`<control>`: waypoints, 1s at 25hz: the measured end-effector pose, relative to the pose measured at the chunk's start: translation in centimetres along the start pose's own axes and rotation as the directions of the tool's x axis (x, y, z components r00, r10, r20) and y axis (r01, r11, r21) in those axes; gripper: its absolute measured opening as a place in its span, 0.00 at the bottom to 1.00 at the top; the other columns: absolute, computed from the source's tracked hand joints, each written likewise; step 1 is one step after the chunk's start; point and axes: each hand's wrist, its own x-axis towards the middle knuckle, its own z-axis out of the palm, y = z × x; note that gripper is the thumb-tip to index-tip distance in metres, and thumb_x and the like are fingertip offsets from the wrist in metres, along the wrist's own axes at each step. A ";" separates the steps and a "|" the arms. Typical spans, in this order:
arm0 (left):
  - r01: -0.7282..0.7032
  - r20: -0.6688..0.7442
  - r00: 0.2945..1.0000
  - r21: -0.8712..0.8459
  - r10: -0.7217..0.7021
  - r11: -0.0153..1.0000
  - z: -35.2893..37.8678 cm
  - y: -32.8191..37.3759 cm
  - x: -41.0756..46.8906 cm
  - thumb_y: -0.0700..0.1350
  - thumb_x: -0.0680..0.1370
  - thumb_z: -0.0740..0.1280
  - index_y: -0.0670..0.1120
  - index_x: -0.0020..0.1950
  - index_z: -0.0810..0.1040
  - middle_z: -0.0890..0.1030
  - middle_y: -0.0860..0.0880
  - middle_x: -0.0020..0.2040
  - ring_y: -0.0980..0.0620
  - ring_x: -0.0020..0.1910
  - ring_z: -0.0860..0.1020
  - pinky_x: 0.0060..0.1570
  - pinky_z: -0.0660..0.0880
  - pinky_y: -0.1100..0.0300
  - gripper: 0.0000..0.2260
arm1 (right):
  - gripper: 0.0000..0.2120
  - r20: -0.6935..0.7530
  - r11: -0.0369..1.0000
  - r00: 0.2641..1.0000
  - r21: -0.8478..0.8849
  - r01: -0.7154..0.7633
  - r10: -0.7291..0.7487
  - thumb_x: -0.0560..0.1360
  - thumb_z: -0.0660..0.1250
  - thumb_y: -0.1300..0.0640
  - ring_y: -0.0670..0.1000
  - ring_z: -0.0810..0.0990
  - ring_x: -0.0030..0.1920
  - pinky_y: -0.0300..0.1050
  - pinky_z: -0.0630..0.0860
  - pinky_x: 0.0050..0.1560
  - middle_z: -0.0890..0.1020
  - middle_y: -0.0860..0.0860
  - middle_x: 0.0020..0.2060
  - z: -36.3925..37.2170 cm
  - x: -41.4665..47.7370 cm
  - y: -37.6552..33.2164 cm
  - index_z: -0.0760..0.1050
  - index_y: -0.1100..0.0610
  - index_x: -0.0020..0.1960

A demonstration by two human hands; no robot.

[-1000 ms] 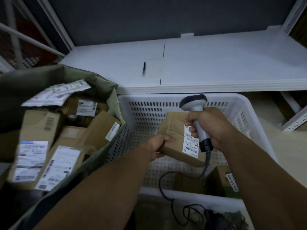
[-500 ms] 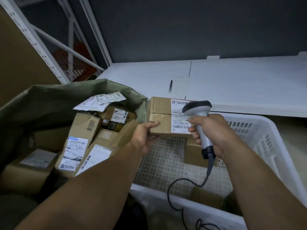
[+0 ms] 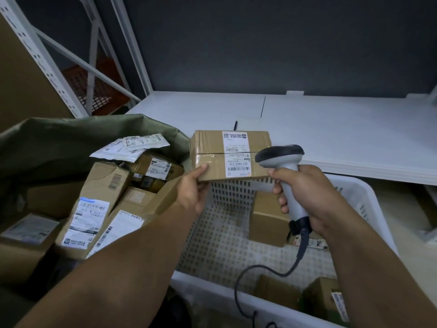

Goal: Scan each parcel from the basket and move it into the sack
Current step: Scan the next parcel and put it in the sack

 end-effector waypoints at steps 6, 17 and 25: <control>0.021 0.013 1.000 -0.048 -0.020 0.999 0.4 -0.8 0.9 0.41 0.79 0.70 0.38 0.65 0.74 0.86 0.41 0.52 0.46 0.48 0.87 0.39 0.83 0.57 0.16 | 0.08 0.005 1.000 1.000 -0.006 -0.012 0.012 0.78 0.71 0.57 0.51 0.72 0.25 0.43 0.70 0.26 0.77 0.54 0.29 -1.6 -0.3 -0.8 0.79 0.62 0.49; 0.008 0.005 1.000 -0.138 -0.008 0.990 0.5 -1.5 2.3 0.40 0.77 0.71 0.36 0.68 0.75 0.83 0.38 0.61 0.43 0.57 0.84 0.50 0.83 0.53 0.21 | 0.07 0.032 0.999 0.999 -0.007 -0.032 0.033 0.78 0.70 0.58 0.51 0.72 0.25 0.43 0.69 0.25 0.76 0.55 0.30 -2.7 -1.2 -1.4 0.78 0.62 0.50; 0.008 0.003 1.000 -0.128 -0.008 0.992 0.8 -1.5 1.6 0.39 0.79 0.70 0.36 0.67 0.74 0.83 0.39 0.57 0.44 0.56 0.83 0.51 0.81 0.54 0.17 | 0.06 0.015 1.000 1.000 -0.013 -0.023 0.023 0.78 0.71 0.58 0.51 0.72 0.25 0.43 0.70 0.25 0.77 0.55 0.29 -2.5 -1.4 -1.6 0.78 0.62 0.47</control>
